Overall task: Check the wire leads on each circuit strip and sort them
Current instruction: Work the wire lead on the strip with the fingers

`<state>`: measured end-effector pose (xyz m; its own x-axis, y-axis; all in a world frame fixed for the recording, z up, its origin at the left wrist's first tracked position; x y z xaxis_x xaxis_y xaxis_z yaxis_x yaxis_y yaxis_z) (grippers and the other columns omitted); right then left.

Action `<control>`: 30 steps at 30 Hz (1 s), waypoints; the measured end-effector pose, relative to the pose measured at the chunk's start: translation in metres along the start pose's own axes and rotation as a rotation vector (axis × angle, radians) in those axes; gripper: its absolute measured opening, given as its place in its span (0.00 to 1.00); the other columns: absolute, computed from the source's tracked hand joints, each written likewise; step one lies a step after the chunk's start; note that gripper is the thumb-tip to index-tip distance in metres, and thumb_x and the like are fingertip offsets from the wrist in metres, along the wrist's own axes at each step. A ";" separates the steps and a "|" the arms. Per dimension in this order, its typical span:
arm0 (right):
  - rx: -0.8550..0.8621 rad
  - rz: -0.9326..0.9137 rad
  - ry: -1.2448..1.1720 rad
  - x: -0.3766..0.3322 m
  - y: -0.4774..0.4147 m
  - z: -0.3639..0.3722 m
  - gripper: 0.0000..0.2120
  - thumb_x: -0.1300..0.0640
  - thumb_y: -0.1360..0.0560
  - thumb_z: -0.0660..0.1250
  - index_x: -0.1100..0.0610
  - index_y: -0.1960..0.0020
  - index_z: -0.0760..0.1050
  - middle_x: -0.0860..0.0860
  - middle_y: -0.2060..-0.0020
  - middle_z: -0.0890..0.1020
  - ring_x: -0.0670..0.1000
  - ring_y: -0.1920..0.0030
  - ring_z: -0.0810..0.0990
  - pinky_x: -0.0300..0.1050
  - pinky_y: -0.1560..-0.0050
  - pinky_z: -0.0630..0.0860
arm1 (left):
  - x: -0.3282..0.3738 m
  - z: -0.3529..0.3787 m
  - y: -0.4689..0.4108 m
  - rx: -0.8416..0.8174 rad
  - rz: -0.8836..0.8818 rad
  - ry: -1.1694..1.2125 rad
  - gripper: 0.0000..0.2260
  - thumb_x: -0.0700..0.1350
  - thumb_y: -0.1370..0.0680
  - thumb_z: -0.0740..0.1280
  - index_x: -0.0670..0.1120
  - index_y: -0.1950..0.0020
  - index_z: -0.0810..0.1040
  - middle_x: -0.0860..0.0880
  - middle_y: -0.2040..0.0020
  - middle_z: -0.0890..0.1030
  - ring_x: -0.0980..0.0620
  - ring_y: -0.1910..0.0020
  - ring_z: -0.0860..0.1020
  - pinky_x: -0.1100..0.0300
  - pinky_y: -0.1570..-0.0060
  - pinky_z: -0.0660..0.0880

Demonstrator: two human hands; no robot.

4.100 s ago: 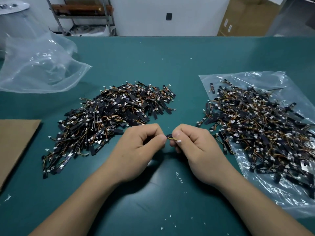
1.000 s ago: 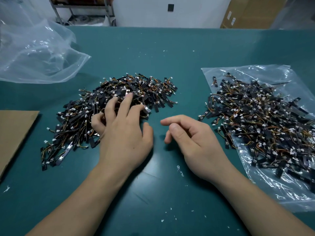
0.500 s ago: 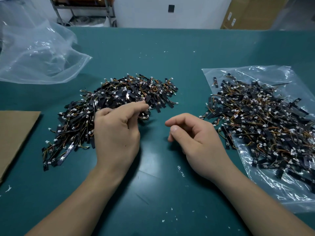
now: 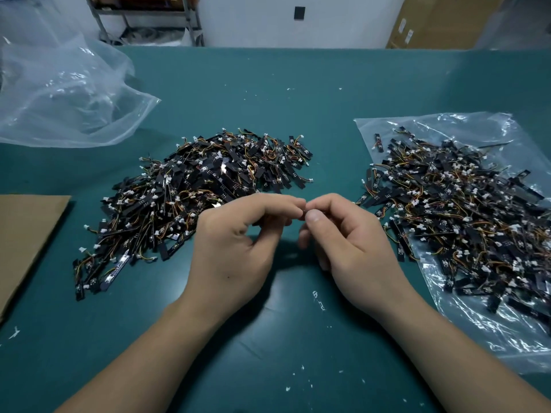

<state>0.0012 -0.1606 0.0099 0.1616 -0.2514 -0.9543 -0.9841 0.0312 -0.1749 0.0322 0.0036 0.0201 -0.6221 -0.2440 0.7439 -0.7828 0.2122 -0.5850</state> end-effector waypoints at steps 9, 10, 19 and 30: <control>0.064 -0.004 -0.094 -0.001 -0.001 -0.003 0.06 0.48 0.21 0.63 0.45 0.55 0.77 0.48 0.67 0.81 0.47 0.72 0.72 0.39 0.67 0.69 | 0.003 0.006 0.003 -0.048 -0.111 0.105 0.11 0.43 0.22 0.70 0.49 0.39 0.79 0.55 0.44 0.81 0.50 0.54 0.82 0.62 0.53 0.77; 0.068 -0.009 -0.110 -0.001 -0.001 -0.004 0.06 0.49 0.21 0.63 0.46 0.55 0.77 0.49 0.68 0.81 0.48 0.72 0.72 0.39 0.68 0.69 | 0.003 0.006 0.003 -0.050 -0.145 0.118 0.10 0.47 0.21 0.69 0.50 0.40 0.79 0.55 0.48 0.81 0.51 0.57 0.81 0.62 0.55 0.77; 0.037 0.001 -0.106 -0.003 0.000 -0.002 0.09 0.52 0.18 0.62 0.52 0.54 0.79 0.50 0.70 0.80 0.47 0.74 0.71 0.37 0.71 0.68 | 0.001 0.009 0.003 -0.134 -0.280 0.173 0.03 0.44 0.21 0.69 0.52 0.53 0.78 0.54 0.62 0.82 0.51 0.66 0.78 0.60 0.64 0.74; 0.043 0.012 -0.031 0.000 0.001 -0.006 0.17 0.45 0.21 0.60 0.54 0.63 0.73 0.50 0.74 0.76 0.48 0.73 0.70 0.43 0.71 0.69 | 0.001 0.012 0.006 -0.256 -0.359 0.250 0.04 0.47 0.21 0.66 0.50 0.47 0.79 0.51 0.61 0.84 0.57 0.66 0.79 0.52 0.65 0.78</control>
<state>-0.0001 -0.1659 0.0115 0.1523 -0.2206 -0.9634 -0.9821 0.0756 -0.1726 0.0269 -0.0072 0.0134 -0.2676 -0.1170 0.9564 -0.8983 0.3894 -0.2038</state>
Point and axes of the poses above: each hand's wrist, its own y-axis away from the middle knuckle, its own z-axis out of the palm, x = y × z, the point moved 3 cm from there along -y, towards the middle knuckle
